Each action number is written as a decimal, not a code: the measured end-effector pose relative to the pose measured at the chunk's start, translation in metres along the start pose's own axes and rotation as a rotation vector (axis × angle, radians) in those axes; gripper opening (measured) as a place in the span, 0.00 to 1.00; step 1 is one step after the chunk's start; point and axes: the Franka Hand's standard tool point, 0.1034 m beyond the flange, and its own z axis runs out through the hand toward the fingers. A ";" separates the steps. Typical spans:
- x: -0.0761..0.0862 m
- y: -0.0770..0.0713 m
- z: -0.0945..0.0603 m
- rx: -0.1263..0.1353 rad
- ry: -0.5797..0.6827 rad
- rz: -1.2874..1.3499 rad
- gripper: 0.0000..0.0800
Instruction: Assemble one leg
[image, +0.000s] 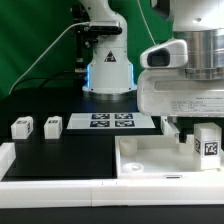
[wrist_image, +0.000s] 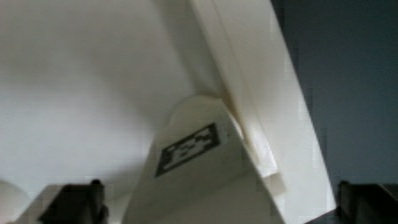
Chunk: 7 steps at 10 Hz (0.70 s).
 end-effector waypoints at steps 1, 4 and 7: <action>0.000 0.000 0.000 0.000 0.000 -0.104 0.81; 0.002 0.003 -0.001 -0.033 0.007 -0.462 0.81; 0.003 0.005 -0.001 -0.033 0.006 -0.559 0.69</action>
Offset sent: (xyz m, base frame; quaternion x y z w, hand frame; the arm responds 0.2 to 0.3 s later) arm 0.0040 -0.0020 0.0030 -0.0223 -0.0035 -0.3040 0.9524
